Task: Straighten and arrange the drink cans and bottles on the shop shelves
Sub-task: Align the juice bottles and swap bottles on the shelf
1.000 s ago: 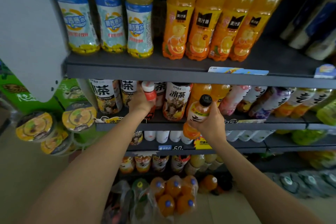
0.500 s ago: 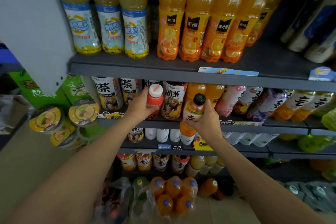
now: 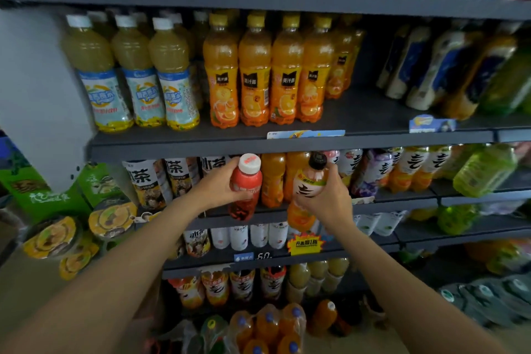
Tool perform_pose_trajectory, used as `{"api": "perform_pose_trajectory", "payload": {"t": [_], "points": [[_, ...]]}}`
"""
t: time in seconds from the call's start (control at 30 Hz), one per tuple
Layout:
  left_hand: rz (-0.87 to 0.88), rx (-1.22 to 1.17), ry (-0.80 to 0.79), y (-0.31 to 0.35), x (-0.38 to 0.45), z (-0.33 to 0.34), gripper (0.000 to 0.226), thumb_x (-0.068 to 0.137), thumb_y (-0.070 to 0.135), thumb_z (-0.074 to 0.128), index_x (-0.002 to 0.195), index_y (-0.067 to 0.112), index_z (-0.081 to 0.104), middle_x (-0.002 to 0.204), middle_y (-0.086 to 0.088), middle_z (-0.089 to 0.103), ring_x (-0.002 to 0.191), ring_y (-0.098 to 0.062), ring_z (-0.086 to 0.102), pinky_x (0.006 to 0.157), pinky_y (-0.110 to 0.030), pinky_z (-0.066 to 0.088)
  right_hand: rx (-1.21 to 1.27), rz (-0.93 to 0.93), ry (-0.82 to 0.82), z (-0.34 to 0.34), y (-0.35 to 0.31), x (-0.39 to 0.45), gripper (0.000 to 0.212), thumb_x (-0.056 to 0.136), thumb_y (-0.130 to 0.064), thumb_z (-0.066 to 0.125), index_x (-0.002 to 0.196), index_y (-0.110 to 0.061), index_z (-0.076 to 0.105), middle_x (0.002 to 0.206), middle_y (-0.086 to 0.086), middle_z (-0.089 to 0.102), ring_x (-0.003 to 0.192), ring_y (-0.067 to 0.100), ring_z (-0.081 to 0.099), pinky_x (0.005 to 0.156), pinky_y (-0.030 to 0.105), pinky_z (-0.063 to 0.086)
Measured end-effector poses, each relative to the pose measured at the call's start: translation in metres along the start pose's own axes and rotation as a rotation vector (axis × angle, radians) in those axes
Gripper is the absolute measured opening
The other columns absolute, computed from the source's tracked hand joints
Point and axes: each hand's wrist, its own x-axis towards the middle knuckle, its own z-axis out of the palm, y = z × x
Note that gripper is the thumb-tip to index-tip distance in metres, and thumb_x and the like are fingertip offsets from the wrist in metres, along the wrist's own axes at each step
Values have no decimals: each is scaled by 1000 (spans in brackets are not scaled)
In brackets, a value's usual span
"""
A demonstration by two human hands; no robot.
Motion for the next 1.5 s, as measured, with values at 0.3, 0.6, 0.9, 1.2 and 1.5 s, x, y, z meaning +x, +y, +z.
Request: {"api": "perform_pose_trajectory", "payload": {"t": [0.3,0.6,0.9,1.2,1.5], "points": [[85,-25,-63,38,5,-4,85,75,33,75,143,23,25,141,-1,43,127,-18,45,103,-29,37,13,32,21,-37,3,-1,84,63,-35,82,130,-16,35,124,4,56,110,26,57,80,40,51],[169,-161,-3,88,15,-4,76,75,27,75,139,23,35,134,-1,51,121,-17,50,101,-32,41,-8,43,-13,-38,25,-6,70,63,-36,82,115,-14,41,112,7,60,102,27,59,73,41,51],[209,-238,210,210,90,-9,75,80,24,69,142,17,27,142,-6,42,129,-20,42,104,-34,36,64,-113,-58,-104,50,47,60,61,-33,83,103,-22,41,102,0,61,93,21,60,71,40,51],[119,-279,250,220,92,12,77,74,23,74,139,21,32,131,2,48,121,-16,48,96,-32,43,219,-177,-313,-167,50,110,66,59,-23,87,111,-21,46,101,-3,61,92,13,60,76,27,50],[165,-251,704,248,38,-86,60,86,24,64,138,19,34,117,9,46,105,-4,47,82,-14,44,368,-429,-407,-154,-51,100,68,63,-16,84,111,-25,37,94,-13,56,84,2,57,65,13,46]]}}
